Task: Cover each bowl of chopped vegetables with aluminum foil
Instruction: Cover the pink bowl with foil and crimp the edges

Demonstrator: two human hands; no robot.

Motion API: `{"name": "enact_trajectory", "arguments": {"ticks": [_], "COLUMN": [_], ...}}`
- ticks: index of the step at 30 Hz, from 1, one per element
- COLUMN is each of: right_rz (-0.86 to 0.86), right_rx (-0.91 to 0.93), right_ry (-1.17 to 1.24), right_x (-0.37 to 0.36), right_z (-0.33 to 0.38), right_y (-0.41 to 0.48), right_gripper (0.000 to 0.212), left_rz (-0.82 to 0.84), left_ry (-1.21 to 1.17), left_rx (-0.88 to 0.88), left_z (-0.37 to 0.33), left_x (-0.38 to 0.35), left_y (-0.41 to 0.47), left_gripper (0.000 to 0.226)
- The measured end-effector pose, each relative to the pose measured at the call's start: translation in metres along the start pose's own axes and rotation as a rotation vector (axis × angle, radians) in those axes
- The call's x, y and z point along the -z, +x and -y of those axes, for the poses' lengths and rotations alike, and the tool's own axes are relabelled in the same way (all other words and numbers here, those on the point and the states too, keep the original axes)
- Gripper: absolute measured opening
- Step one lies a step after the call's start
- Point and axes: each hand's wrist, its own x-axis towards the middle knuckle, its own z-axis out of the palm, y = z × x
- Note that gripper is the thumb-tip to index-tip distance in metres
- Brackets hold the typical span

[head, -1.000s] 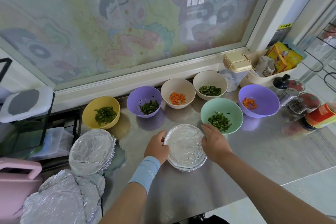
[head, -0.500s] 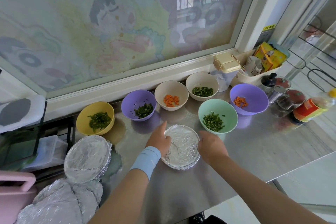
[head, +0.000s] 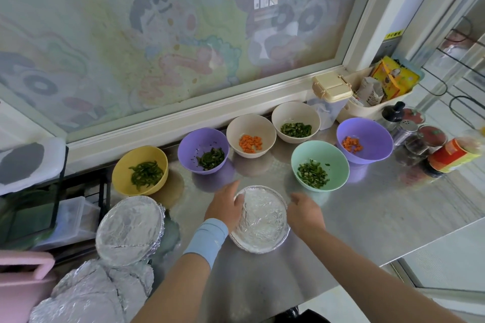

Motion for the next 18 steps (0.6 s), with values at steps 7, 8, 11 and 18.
{"name": "enact_trajectory", "arguments": {"ticks": [7,8,11,18], "right_rz": [0.049,0.042,0.065,0.065], "right_rx": [-0.05,-0.04,-0.001,-0.067], "right_ry": [0.191,0.198,0.197,0.384], "right_x": [-0.025,-0.026,-0.027,-0.034], "right_z": [0.001,0.005,0.013,0.014], "right_y": [-0.017,-0.015,-0.007,0.0], "right_gripper": [0.04,0.042,0.041,0.036], "left_rz": [-0.03,-0.046,-0.071,-0.024], "left_ry": [-0.157,-0.181,-0.22,-0.294], "left_rx": [0.022,0.038,0.095,0.002], "left_z": [0.004,0.007,0.018,0.018], "left_x": [-0.019,-0.019,-0.019,-0.014], "left_y": [-0.007,-0.01,-0.013,0.001], "left_gripper": [0.04,0.037,0.023,0.034]}}
